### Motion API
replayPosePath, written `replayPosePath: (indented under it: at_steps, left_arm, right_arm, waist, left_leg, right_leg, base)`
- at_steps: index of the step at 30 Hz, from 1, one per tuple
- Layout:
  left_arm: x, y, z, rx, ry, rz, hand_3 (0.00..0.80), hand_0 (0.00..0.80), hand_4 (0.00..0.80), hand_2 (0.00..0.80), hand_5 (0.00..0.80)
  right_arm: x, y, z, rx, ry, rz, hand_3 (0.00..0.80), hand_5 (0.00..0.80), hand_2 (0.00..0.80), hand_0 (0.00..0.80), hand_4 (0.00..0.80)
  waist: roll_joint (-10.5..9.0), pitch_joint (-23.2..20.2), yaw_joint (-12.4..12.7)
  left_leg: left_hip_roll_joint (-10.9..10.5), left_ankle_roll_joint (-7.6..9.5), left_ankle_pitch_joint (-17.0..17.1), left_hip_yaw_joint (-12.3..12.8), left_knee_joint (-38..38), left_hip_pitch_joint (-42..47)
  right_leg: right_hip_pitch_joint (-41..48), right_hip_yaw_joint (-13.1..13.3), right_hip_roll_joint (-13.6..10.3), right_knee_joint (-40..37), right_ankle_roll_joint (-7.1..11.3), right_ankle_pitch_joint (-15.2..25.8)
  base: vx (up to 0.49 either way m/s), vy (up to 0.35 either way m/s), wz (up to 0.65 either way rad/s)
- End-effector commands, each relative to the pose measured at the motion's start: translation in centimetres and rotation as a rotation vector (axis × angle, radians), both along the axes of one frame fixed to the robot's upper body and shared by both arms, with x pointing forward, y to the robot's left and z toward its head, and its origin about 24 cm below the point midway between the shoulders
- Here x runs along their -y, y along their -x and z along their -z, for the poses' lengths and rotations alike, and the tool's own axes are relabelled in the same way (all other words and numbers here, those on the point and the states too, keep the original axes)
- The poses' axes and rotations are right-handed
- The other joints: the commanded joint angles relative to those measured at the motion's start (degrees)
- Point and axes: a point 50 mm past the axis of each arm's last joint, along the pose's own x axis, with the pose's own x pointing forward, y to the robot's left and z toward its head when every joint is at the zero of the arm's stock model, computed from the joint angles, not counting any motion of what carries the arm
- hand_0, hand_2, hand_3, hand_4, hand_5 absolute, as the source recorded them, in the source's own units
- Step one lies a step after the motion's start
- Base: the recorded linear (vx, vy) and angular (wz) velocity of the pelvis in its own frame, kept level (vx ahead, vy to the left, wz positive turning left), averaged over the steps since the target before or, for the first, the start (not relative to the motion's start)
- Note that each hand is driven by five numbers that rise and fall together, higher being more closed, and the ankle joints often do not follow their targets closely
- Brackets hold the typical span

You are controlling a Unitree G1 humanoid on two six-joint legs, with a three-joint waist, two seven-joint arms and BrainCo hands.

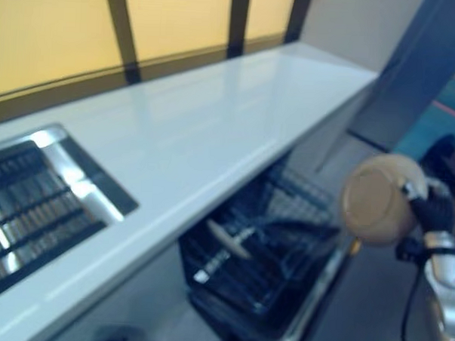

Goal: Take plates into dishwasher

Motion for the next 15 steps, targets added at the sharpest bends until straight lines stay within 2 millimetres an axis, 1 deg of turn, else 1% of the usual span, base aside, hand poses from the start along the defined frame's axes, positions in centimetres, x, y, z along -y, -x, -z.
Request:
replayPosePath:
  at_steps: [1,6,10,15]
  left_arm:
    - [-0.3,-3.1,-0.9,0.071,-0.030,0.098,0.000,0.000,0.000,0.000,0.000]
    - [0.5,-3.3,-0.7,0.072,-0.016,0.139,0.000,0.000,0.000,0.000,0.000]
    - [0.9,-3.7,-0.7,0.069,-0.010,0.168,0.000,0.000,0.000,0.000,0.000]
    - [1.2,-4.4,-0.9,0.076,-0.015,0.201,0.000,0.000,0.000,0.000,0.000]
  right_arm:
    - [-1.5,-2.4,-4.5,0.159,0.107,-0.080,0.800,0.800,0.800,0.800,0.800]
    - [-3.1,-3.7,-4.1,0.080,0.233,-0.130,0.800,0.800,0.800,0.800,0.800]
    - [-4.2,-4.6,-3.9,0.032,0.301,-0.177,0.800,0.800,0.800,0.800,0.800]
    - [-5.6,-5.9,-3.7,0.000,0.368,-0.214,0.800,0.800,0.800,0.800,0.800]
  waist:
    - [1.92,3.46,2.34]
    - [2.57,3.92,3.72]
    - [3.16,4.37,4.35]
    - [3.54,4.89,5.06]
  left_leg:
    - [0.41,1.38,-3.22,-2.80,0.35,1.31]
    - [0.55,0.44,-2.32,-4.48,0.35,0.55]
    - [0.53,-0.09,-1.94,-5.86,0.35,0.09]
    - [0.66,-0.61,-1.67,-6.80,0.35,-0.30]
  right_leg:
    - [0.27,0.54,-0.15,2.12,1.66,-1.50]
    - [0.51,-0.26,0.14,1.71,0.43,-2.15]
    - [0.73,-0.59,0.29,1.13,-0.07,-2.28]
    - [0.80,-1.27,0.45,0.63,-0.48,-2.40]
  base:
    - [0.042,-0.128,0.03]
    - [0.037,-0.105,0.17]
    - [0.031,-0.082,0.16]
    - [0.035,-0.079,0.12]
